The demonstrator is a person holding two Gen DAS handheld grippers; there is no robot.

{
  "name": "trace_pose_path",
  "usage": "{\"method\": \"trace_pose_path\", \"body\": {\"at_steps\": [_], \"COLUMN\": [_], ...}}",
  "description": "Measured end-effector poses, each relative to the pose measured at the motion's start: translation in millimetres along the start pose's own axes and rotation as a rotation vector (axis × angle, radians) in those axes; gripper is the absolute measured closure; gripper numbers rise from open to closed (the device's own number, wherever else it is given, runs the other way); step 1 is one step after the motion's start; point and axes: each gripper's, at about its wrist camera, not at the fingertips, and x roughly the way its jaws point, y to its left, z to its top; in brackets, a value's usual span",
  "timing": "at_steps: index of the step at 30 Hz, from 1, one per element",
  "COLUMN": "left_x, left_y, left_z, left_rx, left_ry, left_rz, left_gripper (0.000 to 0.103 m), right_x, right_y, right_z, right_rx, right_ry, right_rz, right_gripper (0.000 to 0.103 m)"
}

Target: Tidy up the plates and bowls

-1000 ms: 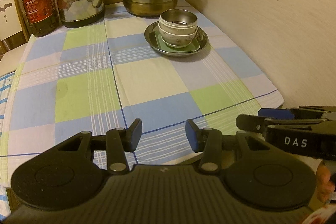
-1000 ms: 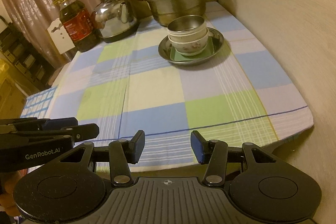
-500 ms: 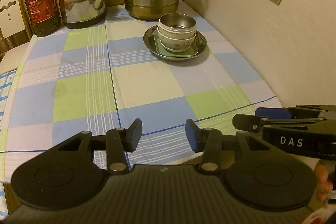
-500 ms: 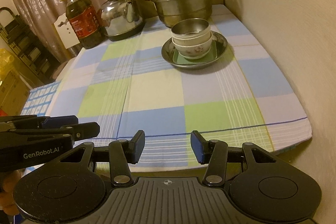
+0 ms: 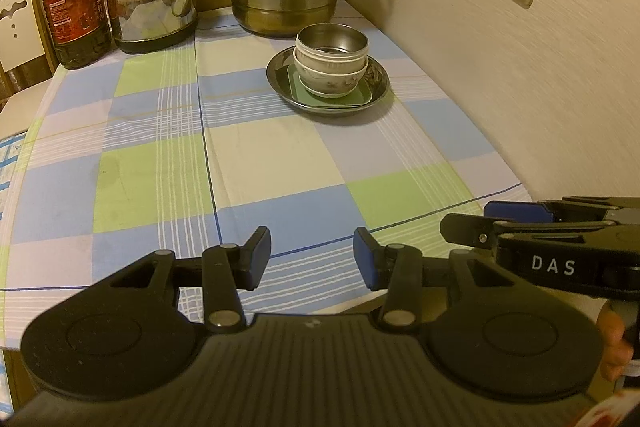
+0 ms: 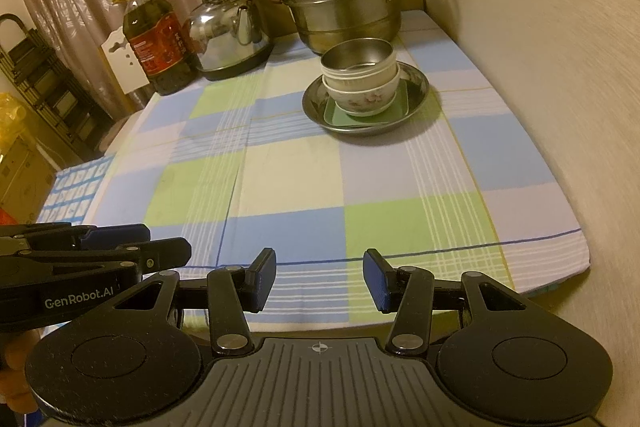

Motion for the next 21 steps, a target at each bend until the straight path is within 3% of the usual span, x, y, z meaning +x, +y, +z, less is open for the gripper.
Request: {"method": "trace_pose_path", "body": {"at_steps": [21], "left_x": [-0.3], "left_y": [-1.5], "left_z": [-0.9], "left_rx": [-0.002], "left_ry": [-0.005], "left_rz": [0.002], "left_gripper": [0.060], "right_x": [-0.2], "right_y": [-2.0], "right_z": [0.7], "right_rx": [-0.002], "right_ry": [-0.001], "right_rz": [0.001], "right_gripper": [0.054]}}
